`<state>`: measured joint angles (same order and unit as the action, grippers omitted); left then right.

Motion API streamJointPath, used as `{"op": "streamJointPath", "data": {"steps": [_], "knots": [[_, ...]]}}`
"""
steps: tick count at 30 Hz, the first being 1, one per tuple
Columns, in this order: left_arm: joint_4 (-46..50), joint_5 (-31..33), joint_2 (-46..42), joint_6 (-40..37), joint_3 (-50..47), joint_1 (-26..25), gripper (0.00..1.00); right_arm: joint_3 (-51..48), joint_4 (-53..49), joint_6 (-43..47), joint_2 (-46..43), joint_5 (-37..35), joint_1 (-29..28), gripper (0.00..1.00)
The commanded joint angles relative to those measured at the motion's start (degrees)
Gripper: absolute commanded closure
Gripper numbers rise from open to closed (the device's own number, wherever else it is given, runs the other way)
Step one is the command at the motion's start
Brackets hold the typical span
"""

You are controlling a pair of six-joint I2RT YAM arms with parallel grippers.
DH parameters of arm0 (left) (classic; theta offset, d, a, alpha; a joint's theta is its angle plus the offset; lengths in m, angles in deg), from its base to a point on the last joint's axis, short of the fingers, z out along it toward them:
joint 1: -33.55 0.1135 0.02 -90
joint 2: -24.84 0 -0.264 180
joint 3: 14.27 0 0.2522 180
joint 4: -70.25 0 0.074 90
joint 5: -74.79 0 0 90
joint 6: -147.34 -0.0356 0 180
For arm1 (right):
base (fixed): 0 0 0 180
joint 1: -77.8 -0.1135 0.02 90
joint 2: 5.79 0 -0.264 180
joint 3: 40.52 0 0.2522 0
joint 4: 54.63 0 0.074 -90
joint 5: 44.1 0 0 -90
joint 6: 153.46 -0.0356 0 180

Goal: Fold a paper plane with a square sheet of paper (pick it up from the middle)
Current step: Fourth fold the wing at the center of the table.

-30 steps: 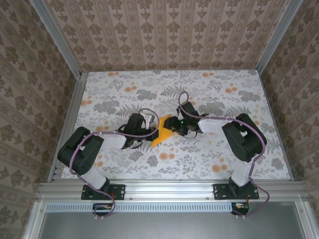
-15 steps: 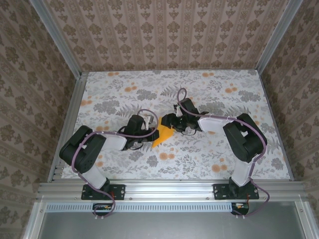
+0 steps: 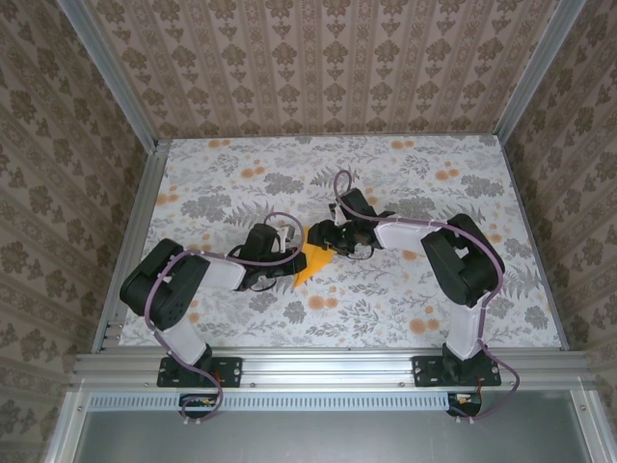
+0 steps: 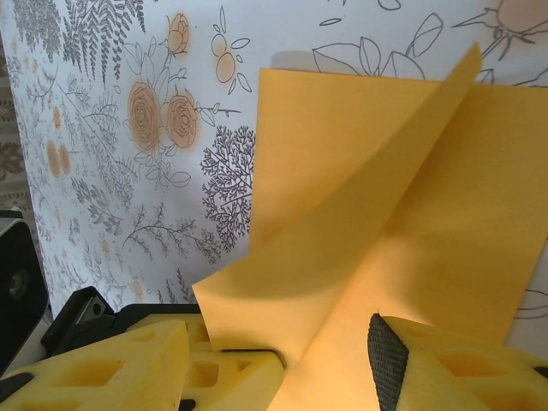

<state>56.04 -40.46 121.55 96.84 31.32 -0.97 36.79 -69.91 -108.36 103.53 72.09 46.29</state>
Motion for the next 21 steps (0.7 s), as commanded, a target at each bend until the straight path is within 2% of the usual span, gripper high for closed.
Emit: {"op": "streamJointPath", "data": {"steps": [1,11,21], "knots": [[-0.9,-2.1,0.8,1.2,0.4,0.8,0.93,2.3,-2.8,2.0,1.8,0.3,-0.6,0.41],[-2.3,-4.2,0.9,1.7,0.6,1.6,0.94,1.8,-2.6,3.1,2.2,0.6,-0.6,0.46],[-2.7,-5.0,1.8,2.0,0.7,1.7,0.93,2.7,-4.9,3.4,4.3,-1.4,-0.7,0.47]]}}
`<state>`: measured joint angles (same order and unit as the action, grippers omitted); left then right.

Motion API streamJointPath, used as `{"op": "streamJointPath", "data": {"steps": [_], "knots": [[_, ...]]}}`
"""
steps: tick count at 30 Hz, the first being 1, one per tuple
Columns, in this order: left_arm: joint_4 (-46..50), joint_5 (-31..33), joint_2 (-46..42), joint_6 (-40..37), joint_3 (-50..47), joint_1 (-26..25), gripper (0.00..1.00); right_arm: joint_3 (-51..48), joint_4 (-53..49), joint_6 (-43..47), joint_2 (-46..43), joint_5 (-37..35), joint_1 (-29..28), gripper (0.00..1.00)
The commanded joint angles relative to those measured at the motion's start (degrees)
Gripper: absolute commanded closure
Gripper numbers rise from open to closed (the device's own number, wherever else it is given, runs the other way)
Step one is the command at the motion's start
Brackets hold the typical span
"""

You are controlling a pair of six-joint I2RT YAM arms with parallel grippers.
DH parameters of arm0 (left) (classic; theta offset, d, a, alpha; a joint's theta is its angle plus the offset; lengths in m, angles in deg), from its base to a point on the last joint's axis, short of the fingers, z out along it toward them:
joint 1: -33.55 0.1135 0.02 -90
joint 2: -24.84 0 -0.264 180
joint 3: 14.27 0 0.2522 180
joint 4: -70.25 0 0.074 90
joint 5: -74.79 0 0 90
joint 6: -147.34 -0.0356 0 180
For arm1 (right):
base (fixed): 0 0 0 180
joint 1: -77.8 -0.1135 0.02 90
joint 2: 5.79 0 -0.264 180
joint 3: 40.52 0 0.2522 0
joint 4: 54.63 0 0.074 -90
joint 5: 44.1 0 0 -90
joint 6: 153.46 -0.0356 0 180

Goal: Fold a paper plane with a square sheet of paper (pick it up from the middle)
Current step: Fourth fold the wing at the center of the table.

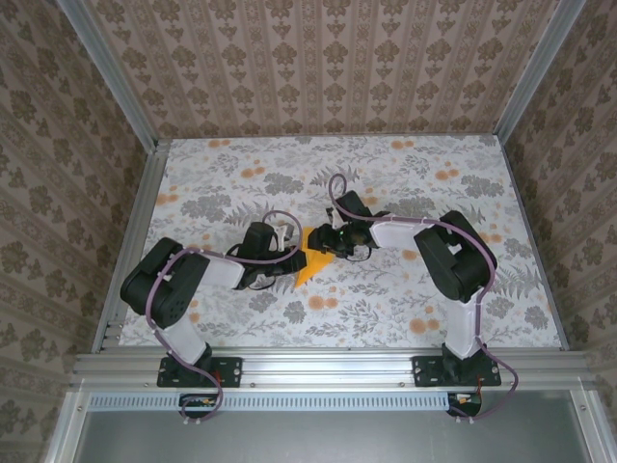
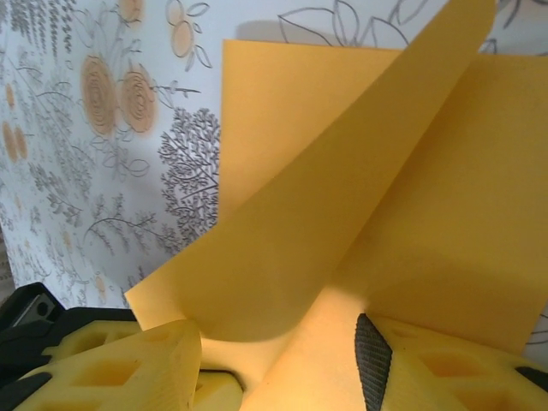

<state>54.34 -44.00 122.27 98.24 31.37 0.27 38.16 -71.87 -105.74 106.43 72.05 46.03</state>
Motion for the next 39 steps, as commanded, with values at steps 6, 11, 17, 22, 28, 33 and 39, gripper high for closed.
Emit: {"op": "streamJointPath", "data": {"steps": [6,11,17,22,28,33,39], "knots": [[-1.0,-1.9,1.7,0.7,0.9,0.4,0.89,2.6,-7.3,0.2,2.3,-5.4,-0.8,0.47],[-0.2,-2.0,0.9,0.7,0.5,0.5,0.83,2.9,-10.3,-0.6,3.0,-8.3,-1.0,0.47],[1.1,-1.6,-2.2,1.0,-1.0,0.5,0.75,3.7,-13.9,-1.2,3.7,-11.2,-1.1,0.47],[4.2,0.6,-7.1,0.5,-2.5,0.9,0.72,4.6,-16.3,-1.5,4.2,-12.5,-1.4,0.45],[7.4,2.7,-13.4,0.2,-3.3,1.1,0.72,5.4,-17.8,-2.1,4.9,-13.2,-1.5,0.44],[7.7,2.9,-15.9,-0.2,-3.3,0.5,0.75,5.7,-18.8,-3.0,5.3,-13.7,-1.4,0.42],[7.5,0.0,-13.3,-0.4,-1.0,-1.3,0.77,6.4,-20.1,-3.3,6.0,-14.0,-1.5,0.42]]}}
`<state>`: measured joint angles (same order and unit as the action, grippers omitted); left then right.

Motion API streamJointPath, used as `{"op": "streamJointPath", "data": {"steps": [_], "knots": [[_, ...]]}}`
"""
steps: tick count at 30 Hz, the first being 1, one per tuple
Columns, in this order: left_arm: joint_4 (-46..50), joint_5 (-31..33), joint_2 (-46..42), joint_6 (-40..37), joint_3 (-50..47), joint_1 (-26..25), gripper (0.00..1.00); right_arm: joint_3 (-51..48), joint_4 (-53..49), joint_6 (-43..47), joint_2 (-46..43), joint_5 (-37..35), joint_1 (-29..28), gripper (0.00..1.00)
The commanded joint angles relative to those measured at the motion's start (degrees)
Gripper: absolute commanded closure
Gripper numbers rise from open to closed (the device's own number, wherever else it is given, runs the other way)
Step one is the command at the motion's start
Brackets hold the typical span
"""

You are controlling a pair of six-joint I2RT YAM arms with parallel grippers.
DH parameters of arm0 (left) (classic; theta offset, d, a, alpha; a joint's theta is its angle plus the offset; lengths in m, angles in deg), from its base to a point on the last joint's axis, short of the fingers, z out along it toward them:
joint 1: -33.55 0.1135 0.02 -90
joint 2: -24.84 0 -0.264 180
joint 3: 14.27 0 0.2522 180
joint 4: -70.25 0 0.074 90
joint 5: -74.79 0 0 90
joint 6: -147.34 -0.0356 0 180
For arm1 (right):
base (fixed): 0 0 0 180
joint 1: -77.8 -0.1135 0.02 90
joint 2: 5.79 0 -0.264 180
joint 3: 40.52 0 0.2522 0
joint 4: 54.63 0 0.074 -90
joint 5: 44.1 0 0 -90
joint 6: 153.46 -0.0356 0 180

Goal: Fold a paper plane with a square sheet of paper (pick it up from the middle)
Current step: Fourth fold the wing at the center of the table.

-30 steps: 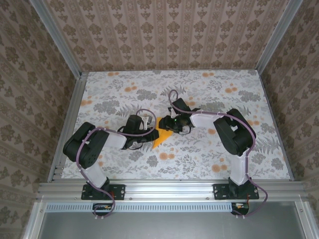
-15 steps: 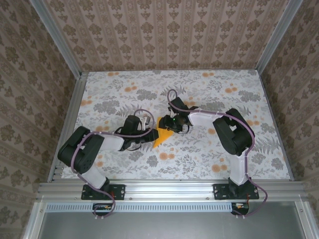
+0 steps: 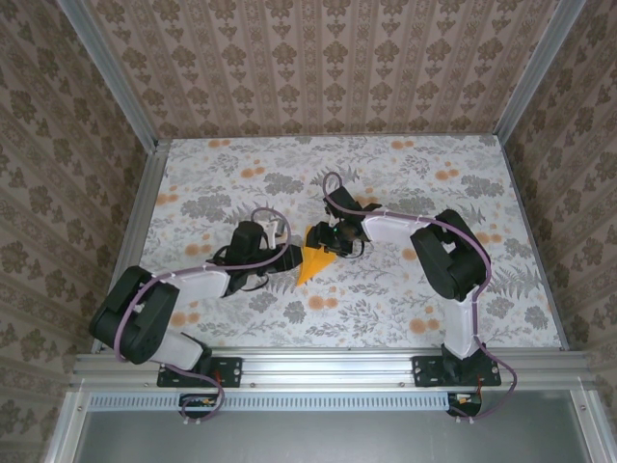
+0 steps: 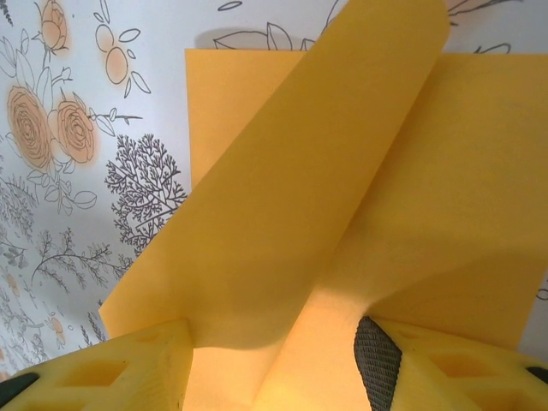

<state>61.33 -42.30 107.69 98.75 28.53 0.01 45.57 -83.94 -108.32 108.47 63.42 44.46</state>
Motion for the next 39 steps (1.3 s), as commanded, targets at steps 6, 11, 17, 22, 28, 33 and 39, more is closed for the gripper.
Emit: {"op": "streamJointPath", "data": {"steps": [6,11,17,22,28,33,39], "knots": [[0.4,-2.0,5.8,-0.8,4.2,-1.9,0.83,-0.7,-8.9,-0.9,4.2,-5.6,0.1,0.42],[2.8,0.2,7.7,-1.0,5.2,-1.7,0.86,-0.5,-9.6,-0.8,4.6,-5.8,0.1,0.41],[3.3,1.5,8.9,-0.7,5.0,-1.1,0.89,-0.1,-10.5,-0.6,5.0,-6.4,0.2,0.42],[3.4,1.8,9.9,-0.6,5.2,-0.9,0.90,0.2,-11.3,-0.4,5.8,-6.9,0.1,0.43],[3.2,2.0,11.5,-0.4,5.5,-0.8,0.92,0.2,-11.9,-0.3,6.1,-7.6,0.1,0.44],[2.9,1.6,12.1,-0.5,5.6,-0.8,0.92,0.5,-12.9,0.0,6.6,-8.6,0.1,0.46],[1.9,0.6,12.1,-0.7,5.7,-0.8,0.91,0.5,-13.7,-0.5,6.9,-9.6,0.1,0.50]]}}
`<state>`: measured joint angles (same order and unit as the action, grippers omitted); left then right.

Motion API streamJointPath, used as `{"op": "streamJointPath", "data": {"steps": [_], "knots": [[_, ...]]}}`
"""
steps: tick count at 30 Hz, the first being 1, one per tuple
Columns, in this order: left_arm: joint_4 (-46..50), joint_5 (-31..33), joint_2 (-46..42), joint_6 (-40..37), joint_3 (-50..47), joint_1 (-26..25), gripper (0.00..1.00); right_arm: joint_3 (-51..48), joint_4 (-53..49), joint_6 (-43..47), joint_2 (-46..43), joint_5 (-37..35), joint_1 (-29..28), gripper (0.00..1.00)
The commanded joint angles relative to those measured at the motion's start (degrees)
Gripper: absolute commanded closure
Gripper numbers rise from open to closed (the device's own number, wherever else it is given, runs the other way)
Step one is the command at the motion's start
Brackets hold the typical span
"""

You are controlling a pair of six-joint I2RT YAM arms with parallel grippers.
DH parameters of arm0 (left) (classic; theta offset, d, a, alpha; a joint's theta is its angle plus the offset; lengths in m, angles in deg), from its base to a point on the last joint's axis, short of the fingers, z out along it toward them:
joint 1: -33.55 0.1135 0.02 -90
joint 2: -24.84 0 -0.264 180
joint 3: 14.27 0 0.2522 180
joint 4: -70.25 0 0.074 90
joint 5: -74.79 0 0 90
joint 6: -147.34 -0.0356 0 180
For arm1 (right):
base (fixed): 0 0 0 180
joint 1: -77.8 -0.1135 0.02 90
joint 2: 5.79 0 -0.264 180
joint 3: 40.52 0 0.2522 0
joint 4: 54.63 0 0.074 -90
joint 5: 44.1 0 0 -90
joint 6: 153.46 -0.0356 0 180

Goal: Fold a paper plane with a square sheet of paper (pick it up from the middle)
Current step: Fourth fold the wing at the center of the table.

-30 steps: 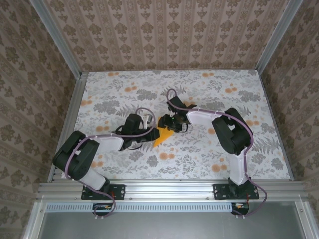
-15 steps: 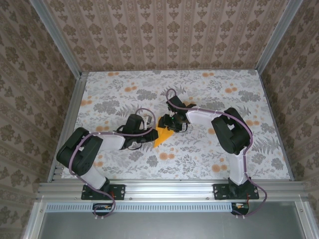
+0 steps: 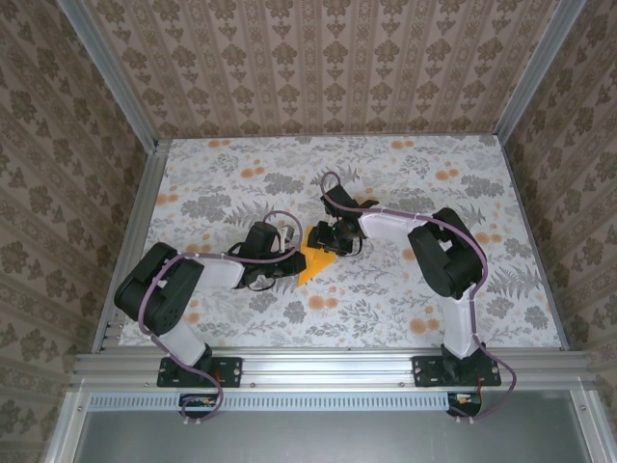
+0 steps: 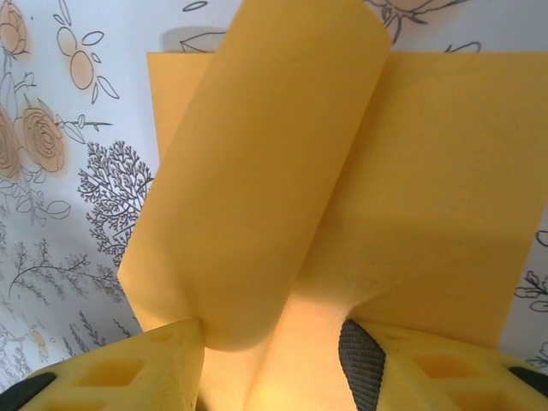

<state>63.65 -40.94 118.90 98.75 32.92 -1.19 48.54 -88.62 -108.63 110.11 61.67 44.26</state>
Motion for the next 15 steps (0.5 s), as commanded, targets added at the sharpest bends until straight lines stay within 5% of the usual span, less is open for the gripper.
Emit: {"op": "streamJointPath", "data": {"steps": [1,15], "knots": [[-0.5,-0.9,0.6,-0.7,1.3,0.4,0.91,-2.5,-9.2,-0.2,5.3,-8.2,0.3,0.50],[-4.3,3.9,-8.0,4.1,-2.7,0.1,0.77,-1.7,-12.2,-2.1,6.3,-10.4,0.3,0.55]]}}
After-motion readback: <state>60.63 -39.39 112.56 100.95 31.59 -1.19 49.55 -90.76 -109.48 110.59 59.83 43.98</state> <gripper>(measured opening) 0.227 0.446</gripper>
